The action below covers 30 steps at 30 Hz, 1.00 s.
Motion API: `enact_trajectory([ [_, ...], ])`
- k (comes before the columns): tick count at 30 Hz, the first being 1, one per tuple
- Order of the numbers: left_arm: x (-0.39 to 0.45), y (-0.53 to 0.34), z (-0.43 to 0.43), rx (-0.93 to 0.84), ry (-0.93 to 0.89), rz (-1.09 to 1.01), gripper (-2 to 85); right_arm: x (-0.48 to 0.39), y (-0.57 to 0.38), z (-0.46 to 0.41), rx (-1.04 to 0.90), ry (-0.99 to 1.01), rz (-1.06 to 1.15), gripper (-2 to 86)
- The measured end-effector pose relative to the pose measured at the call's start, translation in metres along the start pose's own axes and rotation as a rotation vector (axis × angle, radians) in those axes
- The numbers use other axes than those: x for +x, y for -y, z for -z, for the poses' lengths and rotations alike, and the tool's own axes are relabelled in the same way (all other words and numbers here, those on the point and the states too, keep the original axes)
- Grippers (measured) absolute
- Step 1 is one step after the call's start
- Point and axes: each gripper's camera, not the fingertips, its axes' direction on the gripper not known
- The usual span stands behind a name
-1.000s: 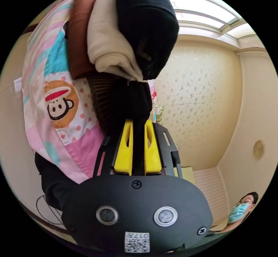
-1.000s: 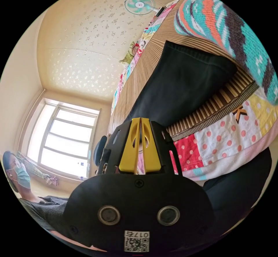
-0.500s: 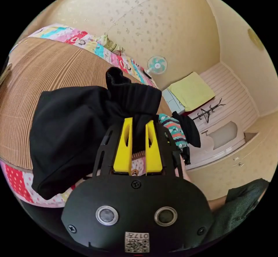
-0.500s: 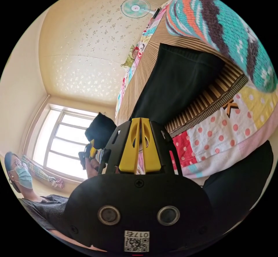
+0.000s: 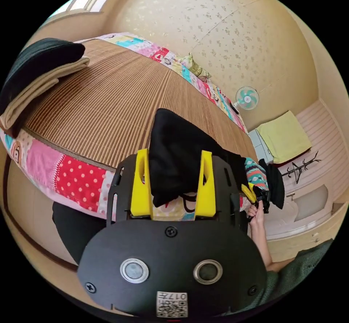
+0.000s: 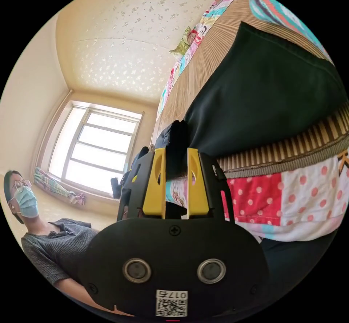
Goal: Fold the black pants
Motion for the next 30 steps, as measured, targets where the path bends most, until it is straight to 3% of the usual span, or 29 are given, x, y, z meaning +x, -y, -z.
enact_trajectory([
  [3,-0.043,-0.012,-0.009,-0.070,0.011,0.113,20.4,-0.020,0.003,-0.033,-0.060,0.016,0.075,8.8],
  [6,-0.067,-0.028,-0.038,-0.189,-0.119,0.172,18.0,-0.048,0.006,-0.063,-0.094,-0.043,0.181,6.1],
  [11,-0.104,-0.043,-0.061,-0.218,-0.602,0.271,8.5,-0.063,0.018,-0.118,-0.170,-0.325,0.260,1.5],
  [14,-0.099,-0.035,-0.036,-0.068,-0.960,0.148,7.9,-0.058,0.020,-0.145,-0.189,-0.406,0.255,0.8],
  [18,-0.046,-0.002,0.013,0.000,-0.965,-0.156,7.8,-0.039,0.008,-0.178,-0.205,-0.170,0.059,0.4],
  [22,0.036,0.025,0.033,0.006,-0.862,-0.399,7.9,-0.051,-0.012,-0.237,-0.362,0.010,0.066,0.4],
  [25,0.094,0.030,0.005,-0.046,-0.799,-0.471,8.9,-0.065,-0.006,-0.252,-0.486,0.039,0.144,0.4],
  [28,0.141,0.026,-0.047,-0.182,-0.731,-0.524,10.7,-0.055,0.003,-0.221,-0.404,0.029,0.121,0.5],
  [30,0.159,0.017,-0.068,-0.277,-0.808,-0.591,8.6,-0.036,0.008,-0.194,-0.362,-0.004,0.062,0.5],
])
